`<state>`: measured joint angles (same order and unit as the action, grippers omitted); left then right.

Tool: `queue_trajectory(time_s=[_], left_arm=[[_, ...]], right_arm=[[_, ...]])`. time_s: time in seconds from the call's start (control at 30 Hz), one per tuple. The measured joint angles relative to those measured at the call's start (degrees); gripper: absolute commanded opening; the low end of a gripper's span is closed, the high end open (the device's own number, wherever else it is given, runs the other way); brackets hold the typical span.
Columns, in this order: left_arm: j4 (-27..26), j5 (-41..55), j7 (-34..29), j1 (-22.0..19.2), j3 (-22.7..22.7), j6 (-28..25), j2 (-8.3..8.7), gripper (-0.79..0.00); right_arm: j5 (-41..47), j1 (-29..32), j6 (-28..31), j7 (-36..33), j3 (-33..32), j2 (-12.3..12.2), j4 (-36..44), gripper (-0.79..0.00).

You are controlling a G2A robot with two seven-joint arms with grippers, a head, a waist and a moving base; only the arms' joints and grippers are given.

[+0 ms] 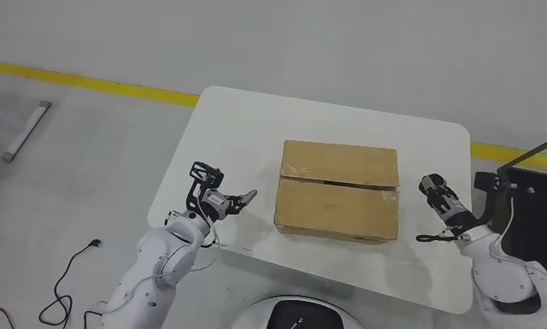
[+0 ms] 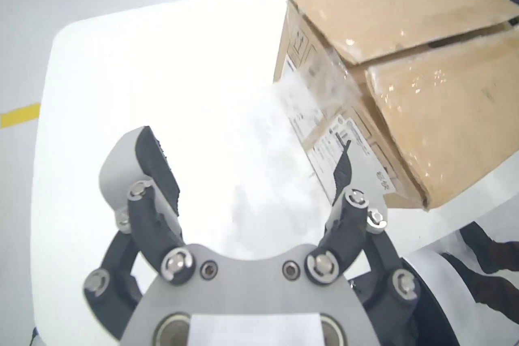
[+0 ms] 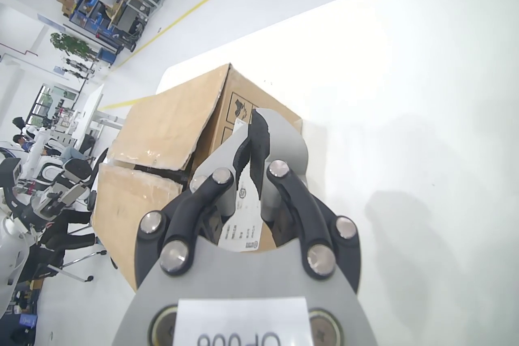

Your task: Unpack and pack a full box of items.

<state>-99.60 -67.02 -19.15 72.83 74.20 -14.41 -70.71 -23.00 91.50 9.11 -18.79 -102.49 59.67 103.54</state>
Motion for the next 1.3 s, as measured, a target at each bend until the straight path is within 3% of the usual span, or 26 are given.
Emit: queue_trajectory(time_s=[0.17, 0.4, 0.9, 1.1, 1.3], left_arm=[[-3.3, 3.9, -1.5, -4.2, -2.1, -2.5, -0.43, 0.000], [-1.0, 10.3, -4.9, -12.5, -9.0, -6.7, -1.68, 0.000], [-0.9, 10.5, -5.1, -13.0, -9.7, -7.1, -1.76, 0.000], [2.9, 10.8, -11.5, -22.1, -16.8, -9.0, -3.29, 0.000], [10.5, 10.0, -16.9, -32.6, -27.4, -8.0, -6.34, 0.000]], right_arm=[[-1.2, 0.4, 0.9, 1.5, -0.4, 0.1, 0.8, -0.785], [-2.6, -0.3, 0.1, 2.6, 0.5, 0.3, 0.3, -0.785], [-2.3, -3.4, 0.4, 3.4, 3.4, 0.9, -1.9, -0.785], [-2.4, -3.3, 0.9, 3.0, 3.7, 1.0, -2.9, -0.785], [-3.1, -3.3, 1.0, 2.9, 3.6, 1.1, -3.2, -0.785]])
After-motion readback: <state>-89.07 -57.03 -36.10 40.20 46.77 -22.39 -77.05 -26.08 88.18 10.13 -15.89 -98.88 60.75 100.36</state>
